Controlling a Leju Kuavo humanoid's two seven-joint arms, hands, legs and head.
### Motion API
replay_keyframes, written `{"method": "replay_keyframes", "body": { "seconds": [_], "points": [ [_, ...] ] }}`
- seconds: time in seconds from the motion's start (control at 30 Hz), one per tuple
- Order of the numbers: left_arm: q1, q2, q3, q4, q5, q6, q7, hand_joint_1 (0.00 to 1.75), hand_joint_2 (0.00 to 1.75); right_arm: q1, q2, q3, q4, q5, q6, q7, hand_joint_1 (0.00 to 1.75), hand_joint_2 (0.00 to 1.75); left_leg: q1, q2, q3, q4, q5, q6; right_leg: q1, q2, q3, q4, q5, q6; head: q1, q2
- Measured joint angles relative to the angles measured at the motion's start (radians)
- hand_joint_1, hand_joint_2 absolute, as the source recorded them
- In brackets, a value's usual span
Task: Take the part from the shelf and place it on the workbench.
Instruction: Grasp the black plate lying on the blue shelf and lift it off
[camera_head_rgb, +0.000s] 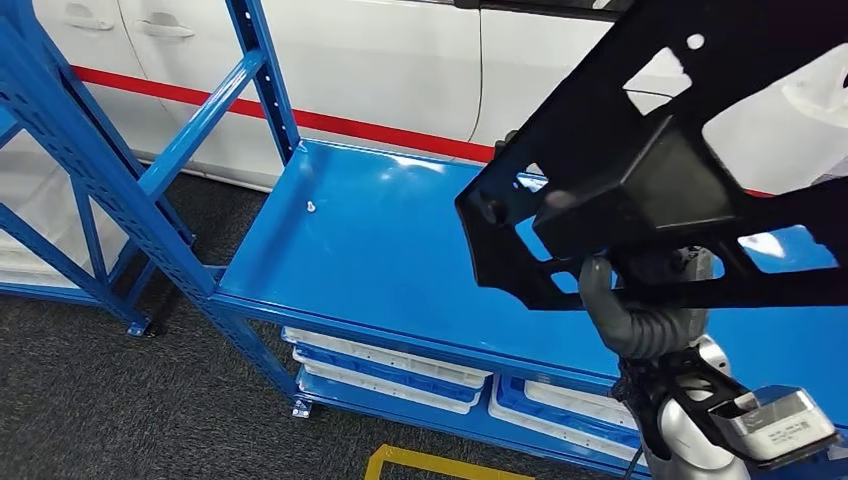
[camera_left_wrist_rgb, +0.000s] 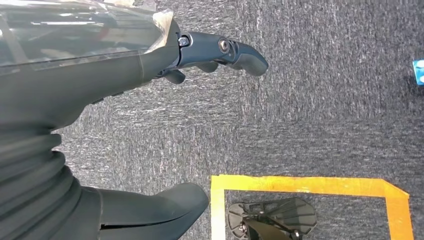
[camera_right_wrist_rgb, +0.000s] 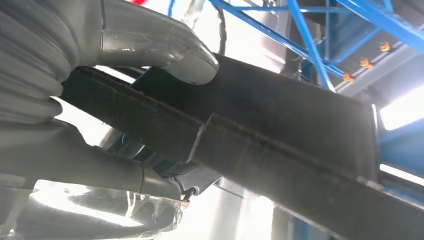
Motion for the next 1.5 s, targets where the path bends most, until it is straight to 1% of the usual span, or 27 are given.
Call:
{"method": "replay_keyframes", "body": {
  "seconds": [0.07, 0.13, 0.23, 0.27, 0.3, 0.33, 0.37, 0.43, 0.47, 0.53, 0.6, 0.67, 0.73, 0.77, 0.8, 0.83, 0.93, 1.0, 1.1, 1.13, 1.2, 1.27, 1.3, 1.33, 1.4, 1.47, 1.5],
  "points": [
    [0.000, 0.000, 0.001, 0.000, 0.002, 0.000, 0.000, 0.00, 1.75, -0.012, 0.000, -0.001, -0.010, 0.007, -0.002, 0.001, 1.75, 1.75, 0.000, 0.001, 0.001, -0.004, 0.005, 0.010, -0.003, 0.000, 0.002, 0.003, -0.001, 0.008, 0.000, 0.000],
    [0.000, 0.000, 0.001, 0.000, 0.004, -0.001, -0.001, 0.00, 1.75, -0.015, 0.000, -0.001, -0.020, 0.010, -0.003, 0.002, 1.75, 1.75, 0.004, 0.004, 0.002, -0.011, 0.013, 0.020, -0.003, 0.000, -0.014, 0.047, -0.031, 0.004, 0.001, 0.000],
    [-0.001, 0.000, 0.002, 0.000, 0.006, -0.002, -0.002, 0.00, 1.75, -0.014, 0.000, 0.001, -0.030, 0.007, -0.004, 0.007, 1.75, 1.75, 0.003, 0.004, -0.003, -0.013, 0.017, 0.026, 0.002, 0.001, -0.096, 0.232, -0.126, -0.018, 0.002, 0.000],
    [-0.001, 0.000, 0.002, 0.000, 0.007, -0.003, -0.002, 0.00, 1.75, -0.013, 0.000, 0.001, -0.031, 0.005, -0.004, 0.010, 1.75, 1.75, 0.002, 0.004, -0.006, -0.013, 0.019, 0.027, 0.004, 0.001, -0.117, 0.280, -0.142, -0.018, 0.002, 0.000],
    [-0.001, 0.000, 0.003, 0.000, 0.008, -0.003, -0.002, 0.00, 1.75, -0.011, 0.000, 0.002, -0.031, 0.002, -0.004, 0.014, 1.75, 1.75, 0.001, 0.004, -0.009, -0.013, 0.022, 0.027, 0.007, 0.001, -0.120, 0.293, -0.141, -0.014, 0.002, 0.000],
    [-0.001, 0.000, 0.005, 0.000, 0.008, -0.003, -0.002, 0.00, 1.75, -0.010, 0.000, 0.003, -0.031, -0.002, -0.003, 0.018, 1.75, 1.75, 0.000, 0.003, -0.012, -0.013, 0.025, 0.026, 0.009, 0.001, -0.105, 0.266, -0.125, -0.008, 0.002, 0.000],
    [-0.001, 0.000, 0.006, 0.000, 0.009, -0.003, -0.002, 0.00, 1.75, -0.010, 0.000, 0.004, -0.031, -0.007, -0.002, 0.021, 1.75, 1.75, 0.000, 0.002, -0.015, -0.013, 0.029, 0.023, 0.010, 0.001, -0.072, 0.204, -0.099, -0.002, 0.002, 0.000],
    [-0.001, -0.001, 0.009, 0.000, 0.009, -0.005, -0.002, 0.00, 1.75, -0.011, 0.000, 0.006, -0.031, -0.019, -0.001, 0.025, 1.75, 1.75, 0.000, 0.001, -0.018, -0.012, 0.037, 0.015, 0.014, 0.001, 0.001, 0.071, -0.048, -0.003, 0.002, 0.000],
    [-0.001, -0.001, 0.010, 0.000, 0.009, -0.006, -0.002, 0.00, 1.75, -0.011, 0.000, 0.007, -0.031, -0.023, 0.000, 0.027, 1.75, 1.75, -0.001, -0.001, -0.019, -0.011, 0.042, 0.010, 0.017, 0.002, 0.018, 0.033, -0.032, -0.008, 0.001, 0.000],
    [-0.001, -0.001, 0.013, 0.000, 0.009, -0.007, -0.003, 0.00, 1.75, -0.011, -0.002, 0.008, -0.031, -0.032, 0.002, 0.028, 1.75, 1.75, -0.002, -0.003, -0.019, -0.013, 0.053, -0.003, 0.023, 0.003, 0.017, 0.022, -0.012, -0.020, 0.000, 0.000],
    [0.000, 0.001, 0.016, 0.000, 0.009, -0.007, -0.003, 0.00, 1.75, -0.012, -0.003, 0.008, -0.031, -0.045, 0.007, 0.028, 1.75, 1.75, 0.001, -0.003, -0.027, -0.009, 0.049, -0.015, 0.013, 0.002, 0.006, 0.019, 0.001, -0.036, 0.000, 0.000],
    [0.001, 0.002, 0.019, 0.000, 0.010, -0.007, -0.003, 0.00, 1.75, -0.013, -0.004, 0.008, -0.030, -0.062, 0.012, 0.028, 1.75, 1.75, 0.008, 0.001, -0.053, 0.053, -0.021, -0.031, 0.003, -0.001, -0.007, 0.016, 0.020, -0.054, -0.003, 0.000],
    [0.001, 0.001, 0.019, 0.000, 0.010, -0.006, -0.003, 0.00, 1.75, -0.010, -0.005, 0.009, -0.027, -0.073, 0.014, 0.028, 1.75, 1.75, 0.018, 0.006, -0.090, 0.182, -0.119, -0.048, 0.004, -0.004, -0.027, 0.018, 0.037, -0.060, -0.007, 0.000],
    [0.001, 0.001, 0.020, 0.000, 0.010, -0.007, -0.003, 0.00, 1.75, -0.008, -0.005, 0.009, -0.024, -0.076, 0.015, 0.028, 1.75, 1.75, 0.024, 0.007, -0.100, 0.238, -0.147, -0.055, 0.004, -0.005, -0.038, 0.019, 0.046, -0.059, -0.007, 0.000],
    [0.001, 0.001, 0.020, 0.000, 0.010, -0.007, -0.003, 0.00, 1.75, -0.006, -0.006, 0.009, -0.022, -0.078, 0.015, 0.028, 1.75, 1.75, 0.029, 0.009, -0.096, 0.264, -0.153, -0.061, 0.003, -0.006, -0.048, 0.019, 0.053, -0.056, -0.007, 0.000],
    [0.001, 0.001, 0.020, 0.000, 0.010, -0.007, -0.003, 0.00, 1.75, -0.004, -0.006, 0.009, -0.019, -0.078, 0.014, 0.029, 1.75, 1.75, 0.035, 0.011, -0.071, 0.252, -0.142, -0.066, 0.002, -0.006, -0.057, 0.021, 0.059, -0.051, -0.007, 0.000],
    [-0.002, 0.002, 0.020, 0.000, 0.008, -0.009, -0.003, 0.00, 1.75, -0.002, -0.009, 0.009, -0.014, -0.079, 0.012, 0.030, 1.75, 1.75, 0.045, 0.012, 0.077, 0.065, -0.095, -0.074, -0.003, -0.008, -0.076, 0.028, 0.072, -0.035, -0.007, 0.000],
    [-0.004, 0.002, 0.020, 0.000, 0.005, -0.011, -0.003, 0.00, 1.75, -0.001, -0.011, 0.009, -0.013, -0.078, 0.011, 0.031, 1.75, 1.75, 0.042, 0.006, 0.124, -0.009, -0.091, -0.065, 0.000, -0.009, -0.084, 0.033, 0.081, -0.021, -0.007, 0.000],
    [-0.004, 0.002, 0.020, 0.000, 0.003, -0.013, -0.002, 0.00, 1.75, 0.005, -0.015, 0.009, -0.011, -0.076, 0.010, 0.032, 1.75, 1.75, 0.033, 0.006, 0.109, -0.018, -0.076, -0.035, -0.001, -0.009, -0.096, 0.034, 0.091, 0.003, -0.005, 0.000],
    [-0.004, 0.002, 0.020, 0.000, 0.002, -0.014, -0.002, 0.00, 1.75, 0.007, -0.017, 0.009, -0.010, -0.076, 0.010, 0.032, 1.75, 1.75, 0.032, 0.008, 0.101, -0.022, -0.066, -0.023, -0.002, -0.008, -0.107, 0.048, 0.076, 0.003, -0.003, 0.000],
    [-0.004, 0.003, 0.020, 0.000, 0.000, -0.014, -0.002, 0.00, 1.75, 0.010, -0.021, 0.009, -0.007, -0.076, 0.010, 0.032, 1.75, 1.75, 0.030, 0.013, 0.080, -0.026, -0.045, -0.002, -0.002, -0.006, -0.144, 0.137, 0.004, -0.012, -0.001, 0.000],
    [-0.004, 0.004, 0.021, 0.000, -0.001, -0.014, -0.002, 0.00, 1.75, 0.018, -0.026, 0.009, -0.004, -0.076, 0.010, 0.033, 1.75, 1.75, 0.024, 0.014, 0.052, -0.025, -0.025, 0.007, 0.000, -0.004, -0.177, 0.262, -0.067, -0.023, 0.000, 0.000],
    [-0.004, 0.004, 0.021, 0.000, -0.002, -0.015, -0.001, 0.00, 1.75, 0.024, -0.028, 0.009, -0.002, -0.076, 0.010, 0.033, 1.75, 1.75, 0.021, 0.014, 0.038, -0.024, -0.014, 0.008, 0.002, -0.004, -0.179, 0.300, -0.080, -0.021, 0.000, 0.000],
    [-0.004, 0.004, 0.021, 0.000, -0.002, -0.015, -0.001, 0.00, 1.75, 0.031, -0.030, 0.009, -0.001, -0.076, 0.010, 0.033, 1.75, 1.75, 0.019, 0.014, 0.024, -0.024, -0.004, 0.008, 0.004, -0.004, -0.162, 0.303, -0.073, -0.015, 0.000, 0.000],
    [-0.003, 0.003, 0.021, 0.000, -0.003, -0.015, 0.001, 0.00, 1.75, 0.044, -0.033, 0.010, 0.000, -0.076, 0.010, 0.033, 1.75, 1.75, 0.015, 0.013, 0.001, -0.022, 0.017, 0.006, 0.009, -0.004, -0.080, 0.207, -0.035, -0.005, 0.000, 0.000],
    [-0.003, 0.002, 0.021, 0.000, -0.003, -0.015, 0.004, 0.00, 1.75, 0.051, -0.035, 0.011, 0.000, -0.077, 0.010, 0.033, 1.75, 1.75, 0.011, 0.012, -0.016, -0.021, 0.036, -0.001, 0.018, -0.004, 0.019, 0.063, -0.024, -0.012, -0.001, 0.000],
    [-0.003, 0.001, 0.021, 0.000, -0.003, -0.015, 0.006, 0.00, 1.75, 0.056, -0.036, 0.011, 0.000, -0.080, 0.011, 0.033, 1.75, 1.75, 0.010, 0.012, -0.019, -0.022, 0.046, -0.006, 0.023, -0.003, 0.045, 0.018, -0.028, -0.018, -0.002, 0.000]
  ]
}}
